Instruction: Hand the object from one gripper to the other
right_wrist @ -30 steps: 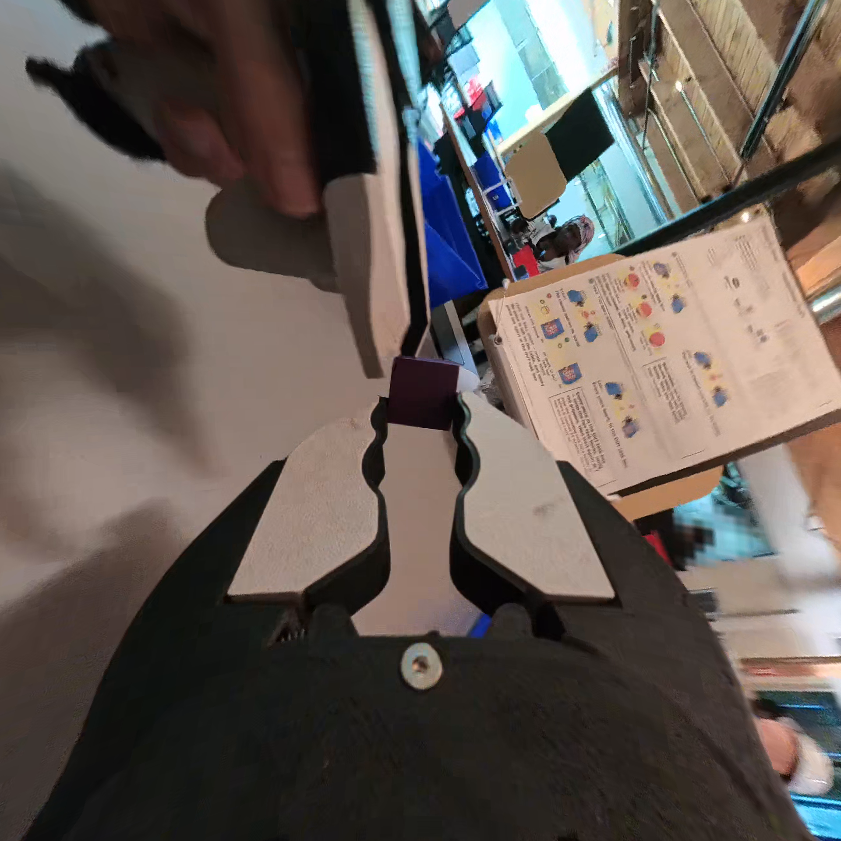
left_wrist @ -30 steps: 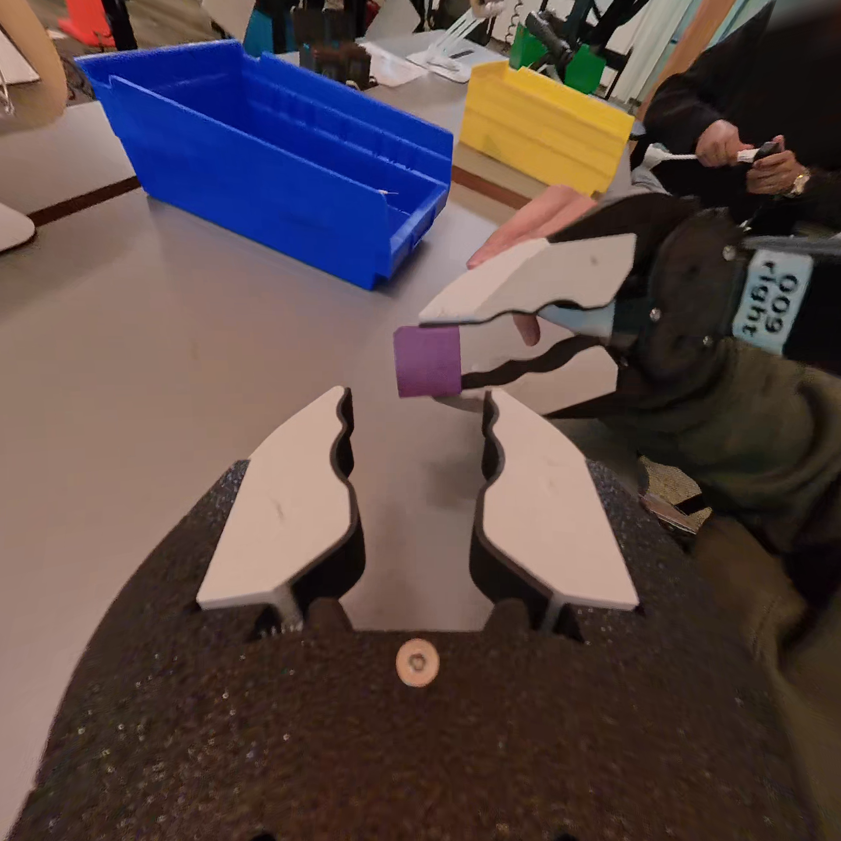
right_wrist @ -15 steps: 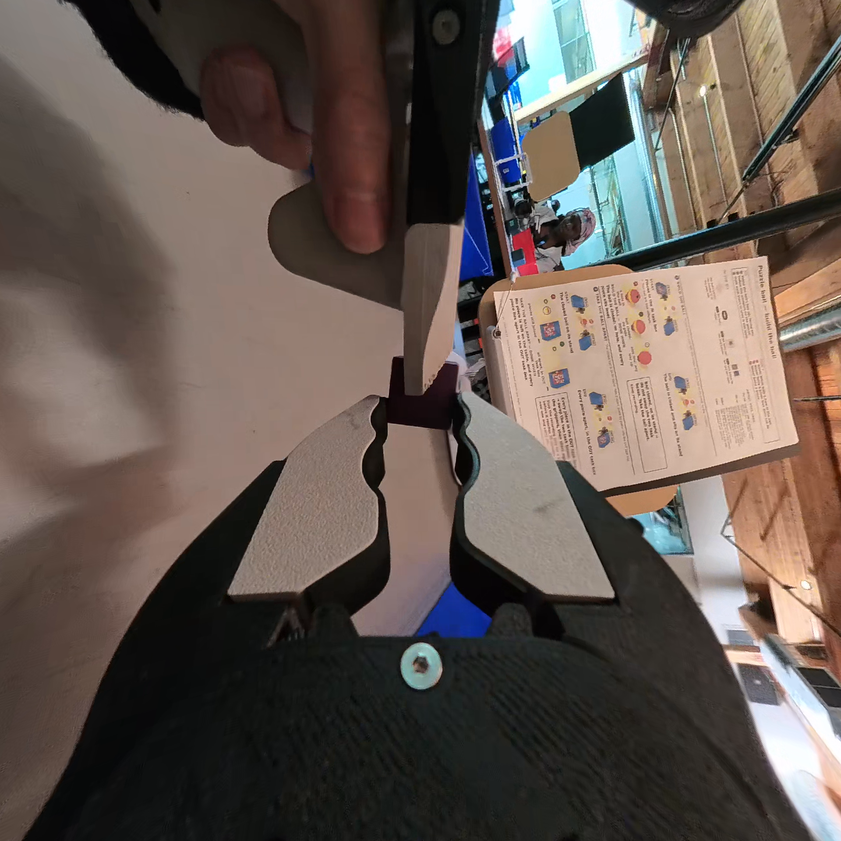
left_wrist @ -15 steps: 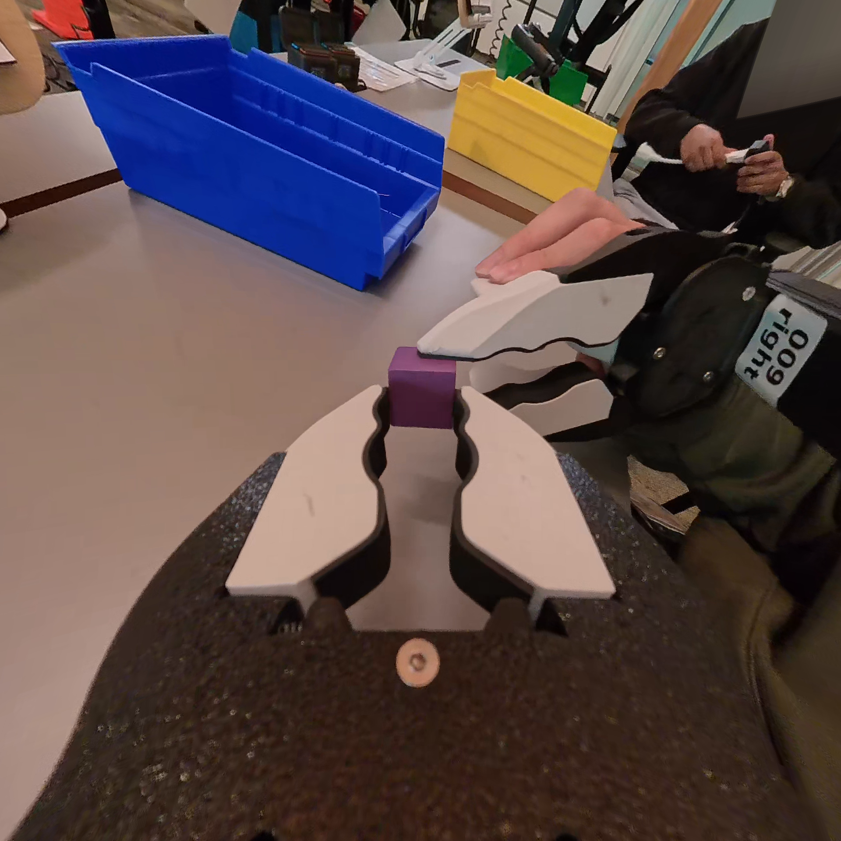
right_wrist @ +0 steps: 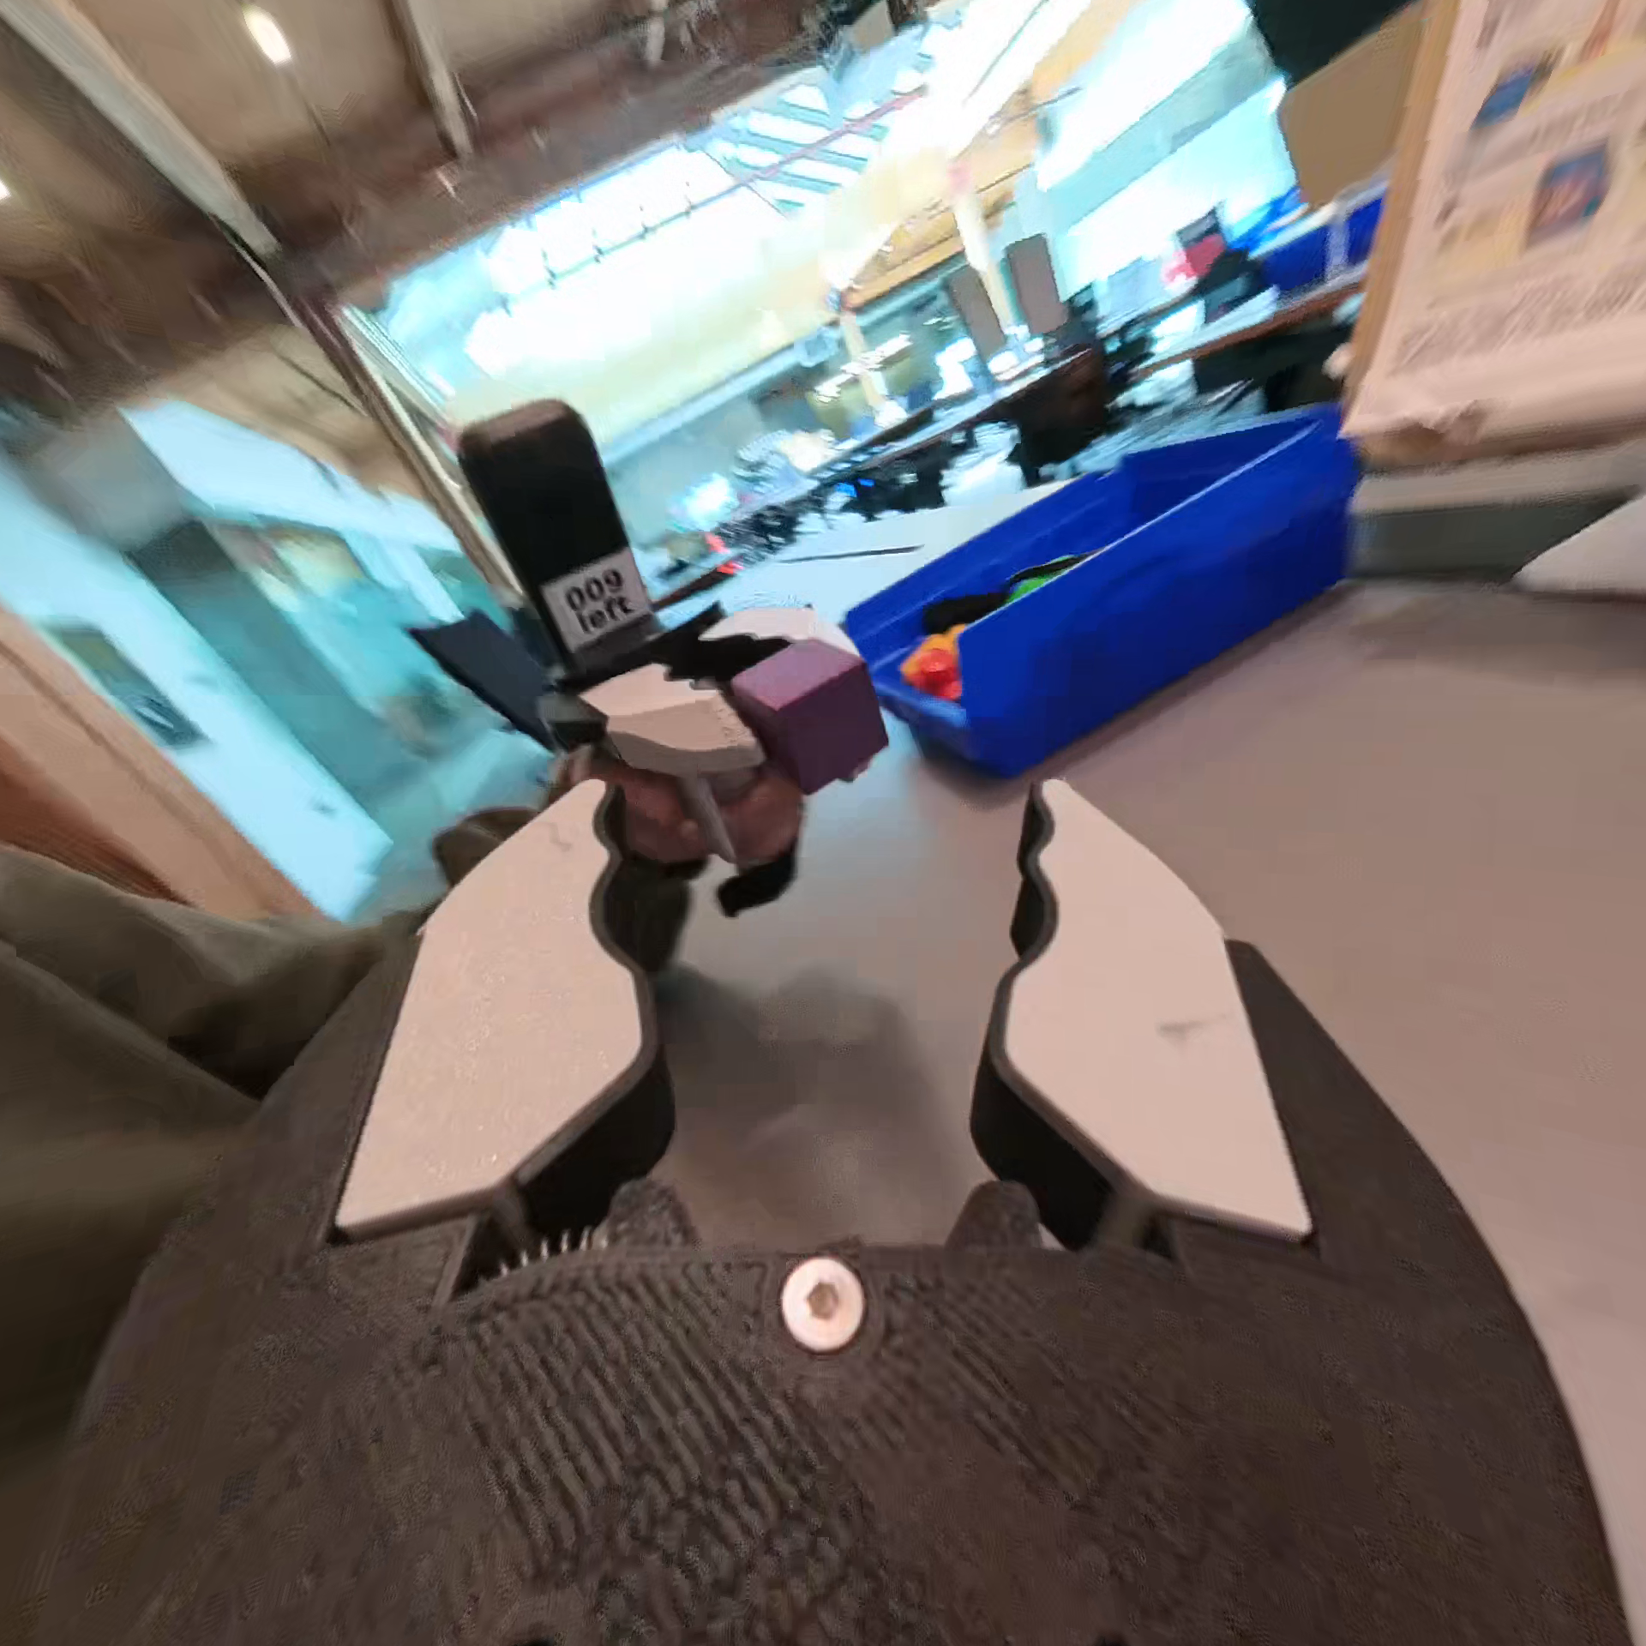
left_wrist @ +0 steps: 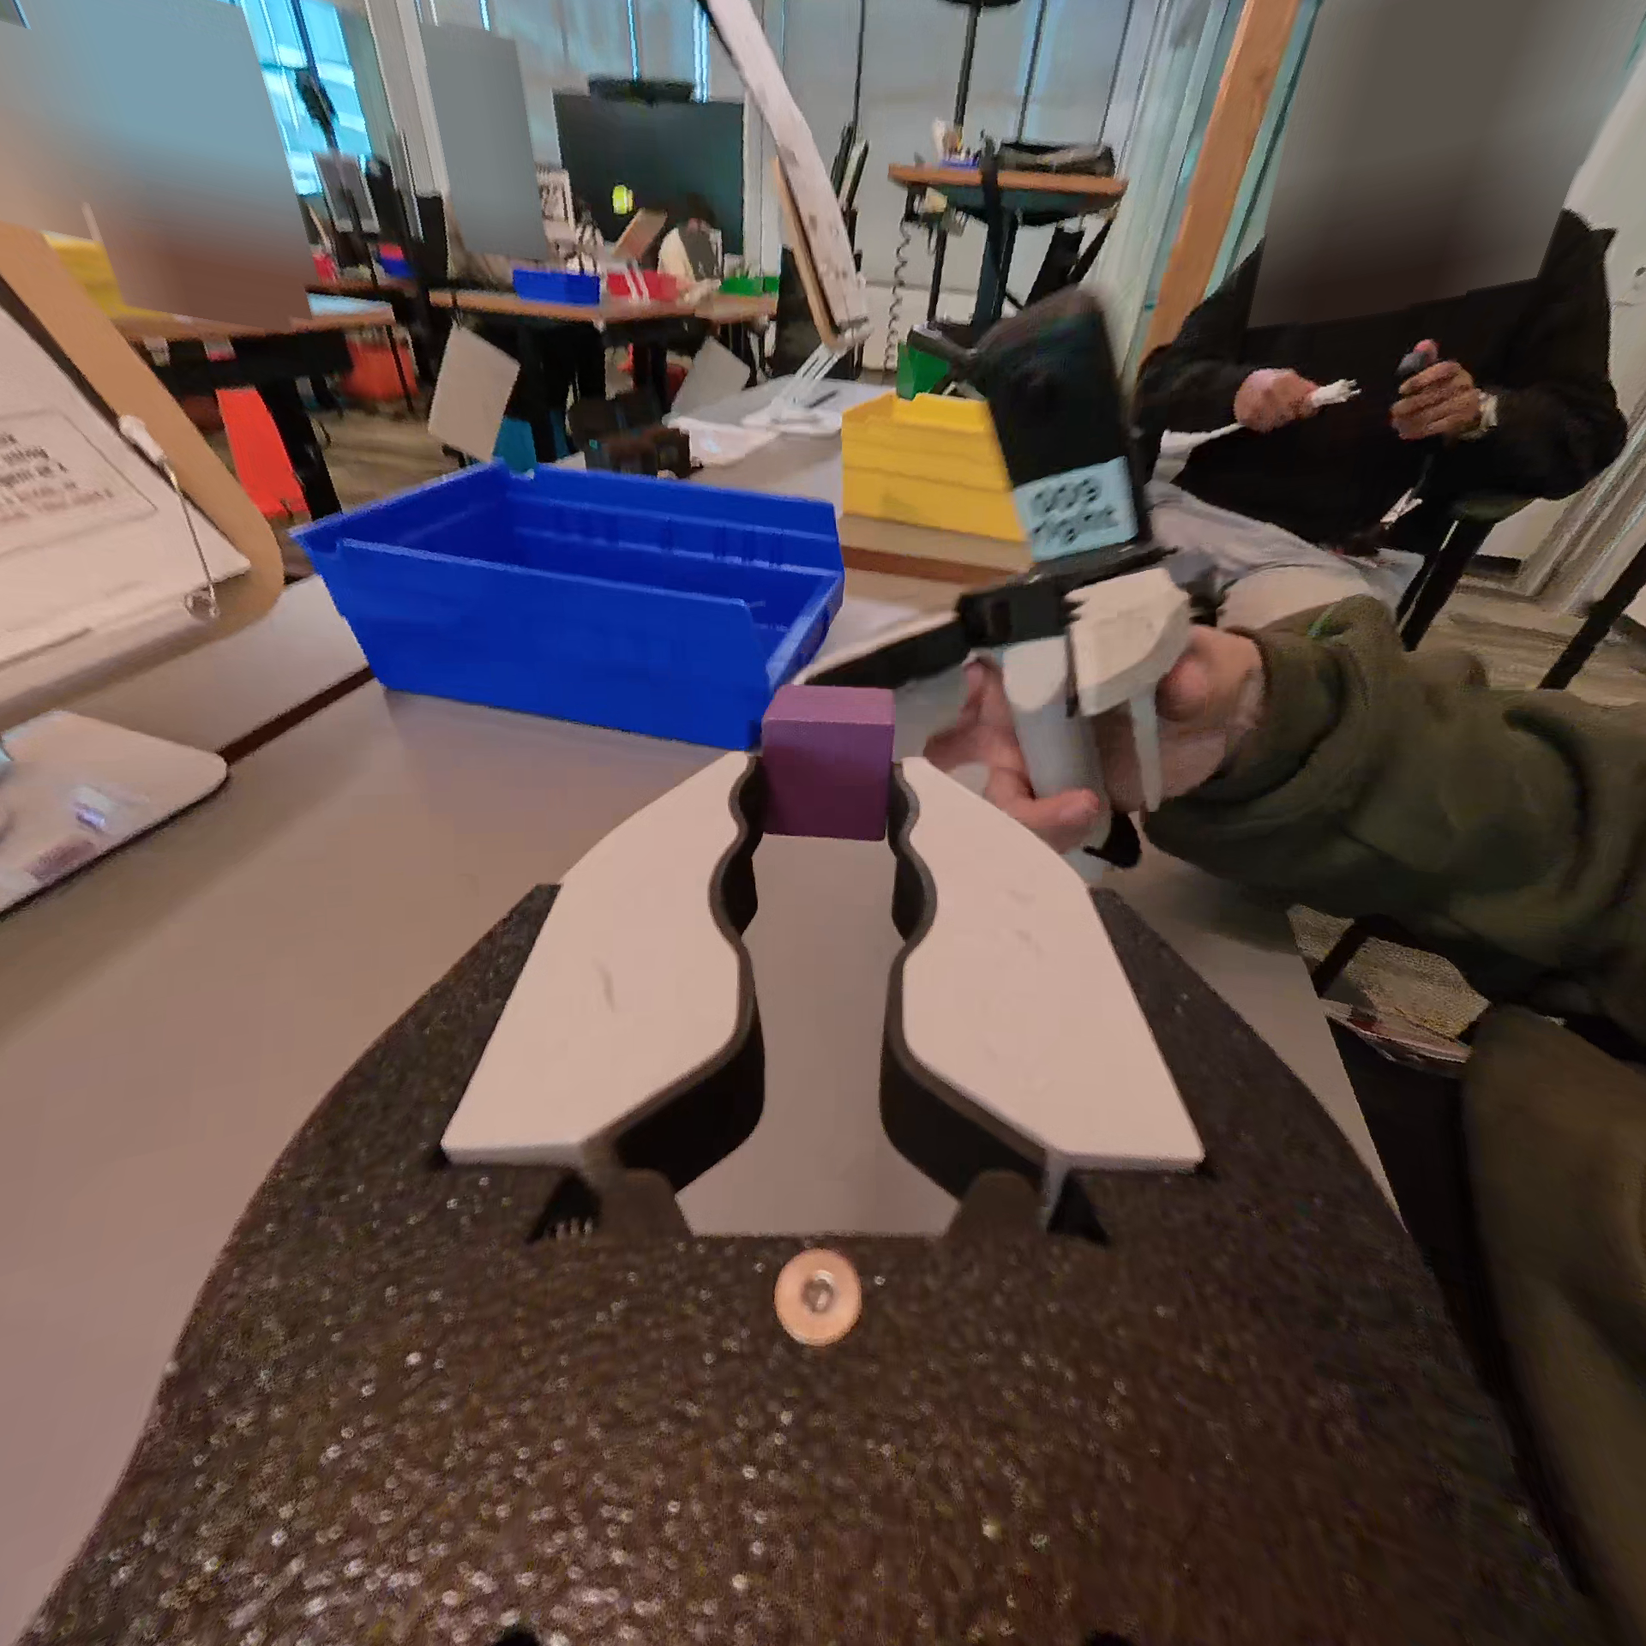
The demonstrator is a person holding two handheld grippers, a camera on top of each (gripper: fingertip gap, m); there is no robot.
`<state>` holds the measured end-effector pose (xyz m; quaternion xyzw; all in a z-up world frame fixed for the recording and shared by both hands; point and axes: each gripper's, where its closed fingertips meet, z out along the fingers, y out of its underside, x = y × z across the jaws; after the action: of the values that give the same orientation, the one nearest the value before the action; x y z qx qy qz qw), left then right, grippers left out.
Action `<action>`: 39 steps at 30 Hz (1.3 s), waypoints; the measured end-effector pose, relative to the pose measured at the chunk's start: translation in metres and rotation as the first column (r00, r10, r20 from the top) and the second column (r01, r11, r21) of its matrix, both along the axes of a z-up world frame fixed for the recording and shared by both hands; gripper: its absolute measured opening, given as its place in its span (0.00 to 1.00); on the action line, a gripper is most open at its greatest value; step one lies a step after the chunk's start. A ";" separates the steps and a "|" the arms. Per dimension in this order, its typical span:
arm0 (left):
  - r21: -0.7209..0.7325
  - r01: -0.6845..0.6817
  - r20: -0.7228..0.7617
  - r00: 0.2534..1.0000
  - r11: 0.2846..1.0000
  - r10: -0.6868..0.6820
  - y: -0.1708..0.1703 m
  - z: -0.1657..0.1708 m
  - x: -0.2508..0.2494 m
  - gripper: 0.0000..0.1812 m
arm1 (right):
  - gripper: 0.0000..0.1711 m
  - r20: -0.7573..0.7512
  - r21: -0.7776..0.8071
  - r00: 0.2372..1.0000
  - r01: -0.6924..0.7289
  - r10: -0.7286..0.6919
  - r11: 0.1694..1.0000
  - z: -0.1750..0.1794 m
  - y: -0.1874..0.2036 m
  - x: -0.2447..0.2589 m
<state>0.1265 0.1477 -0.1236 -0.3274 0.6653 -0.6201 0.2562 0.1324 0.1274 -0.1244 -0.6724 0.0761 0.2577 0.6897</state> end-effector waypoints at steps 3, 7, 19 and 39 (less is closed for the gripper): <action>-0.001 0.041 0.098 0.994 0.999 -0.041 -0.005 0.011 -0.005 0.14 | 0.50 -0.199 -0.009 0.976 -0.097 0.093 0.995 -0.008 0.003 -0.005; 0.097 0.063 0.254 0.963 0.993 -0.086 -0.012 0.020 -0.015 0.14 | 0.46 -0.431 0.055 0.875 -0.219 0.221 0.974 -0.004 0.005 -0.018; 0.305 0.103 0.364 0.906 0.947 -0.216 -0.021 0.006 -0.028 0.14 | 0.35 -0.540 0.149 0.763 -0.330 0.356 0.932 0.010 0.006 -0.041; 0.035 -0.059 -0.323 0.944 0.998 0.067 -0.016 -0.038 0.004 0.30 | 0.16 0.992 0.017 0.104 0.405 -0.064 0.914 -0.027 0.008 0.008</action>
<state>0.1309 0.1321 -0.1614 -0.4425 0.6953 -0.5410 0.1674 0.1400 0.1357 -0.1511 -0.7375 -0.2507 -0.3691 0.5069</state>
